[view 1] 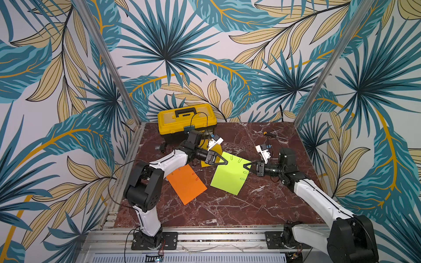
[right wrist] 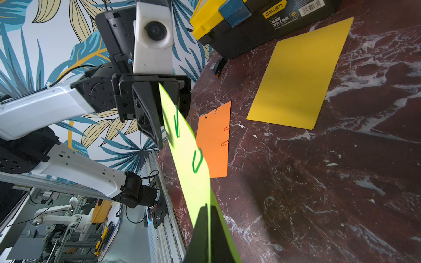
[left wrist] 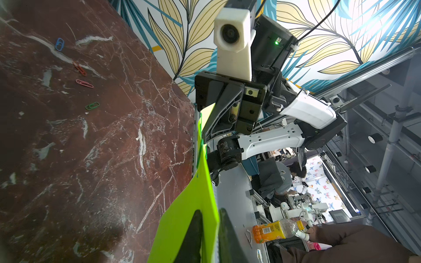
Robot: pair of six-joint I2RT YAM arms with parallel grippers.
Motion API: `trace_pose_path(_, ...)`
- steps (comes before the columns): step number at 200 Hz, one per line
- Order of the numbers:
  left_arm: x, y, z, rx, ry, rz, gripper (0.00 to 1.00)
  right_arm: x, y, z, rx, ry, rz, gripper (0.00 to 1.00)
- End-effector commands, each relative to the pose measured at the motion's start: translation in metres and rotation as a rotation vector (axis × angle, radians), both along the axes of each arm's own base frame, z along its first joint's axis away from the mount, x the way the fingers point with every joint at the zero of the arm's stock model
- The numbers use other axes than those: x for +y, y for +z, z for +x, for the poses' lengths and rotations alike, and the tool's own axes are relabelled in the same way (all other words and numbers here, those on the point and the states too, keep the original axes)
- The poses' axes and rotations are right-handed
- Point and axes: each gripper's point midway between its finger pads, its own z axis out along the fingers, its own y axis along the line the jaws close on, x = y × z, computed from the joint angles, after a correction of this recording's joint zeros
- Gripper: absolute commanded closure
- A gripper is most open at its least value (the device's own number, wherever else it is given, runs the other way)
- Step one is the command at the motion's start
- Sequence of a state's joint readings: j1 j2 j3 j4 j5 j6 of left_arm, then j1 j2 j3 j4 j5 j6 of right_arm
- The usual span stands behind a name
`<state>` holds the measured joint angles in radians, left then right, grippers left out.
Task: Unclip the paperclips from the documents
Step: Pick up the document from the center of the board.
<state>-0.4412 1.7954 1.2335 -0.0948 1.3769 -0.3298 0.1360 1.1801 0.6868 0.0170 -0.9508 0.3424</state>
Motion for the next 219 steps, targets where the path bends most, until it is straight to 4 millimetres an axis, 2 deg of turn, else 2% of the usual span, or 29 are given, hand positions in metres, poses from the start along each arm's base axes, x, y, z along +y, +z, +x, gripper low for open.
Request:
trace_pose_path(1, -0.007, 0.014, -0.002, -0.040, -0.023, -0.025, 0.83, 0.000, 0.002, 0.001, -0.004, 0.010, -0.004, 1.00)
trace_pose_path(21, -0.009, 0.012, -0.002, -0.035, -0.025, -0.020, 0.83, 0.000, 0.003, 0.000, -0.008, 0.013, -0.002, 1.00)
trace_pose_path(60, -0.011, 0.009, 0.000, -0.032, -0.019, -0.012, 0.93, 0.000, 0.002, 0.000, -0.007, 0.014, -0.010, 0.97)
trace_pose_path(91, -0.010, 0.005, 0.000, -0.028, -0.011, -0.003, 1.00, -0.004, -0.002, 0.001, 0.005, -0.003, -0.057, 0.82)
trace_pose_path(100, -0.010, 0.004, -0.001, -0.028, -0.011, -0.003, 1.00, -0.006, -0.004, 0.002, 0.009, -0.013, -0.079, 0.74)
trace_pose_path(119, -0.009, 0.003, -0.002, -0.029, -0.012, -0.004, 1.00, -0.010, -0.006, 0.003, 0.017, -0.026, -0.115, 0.64)
trace_pose_path(164, -0.005, 0.000, -0.007, -0.040, -0.021, -0.011, 1.00, -0.021, -0.006, -0.001, 0.034, -0.037, -0.245, 0.46)
trace_pose_path(186, -0.004, -0.003, -0.009, -0.055, -0.022, -0.012, 1.00, -0.026, 0.002, -0.002, 0.013, -0.039, -0.298, 0.43)
trace_pose_path(219, -0.003, -0.010, -0.012, -0.095, -0.010, -0.003, 1.00, -0.023, 0.025, 0.000, -0.060, -0.005, -0.298, 0.42)
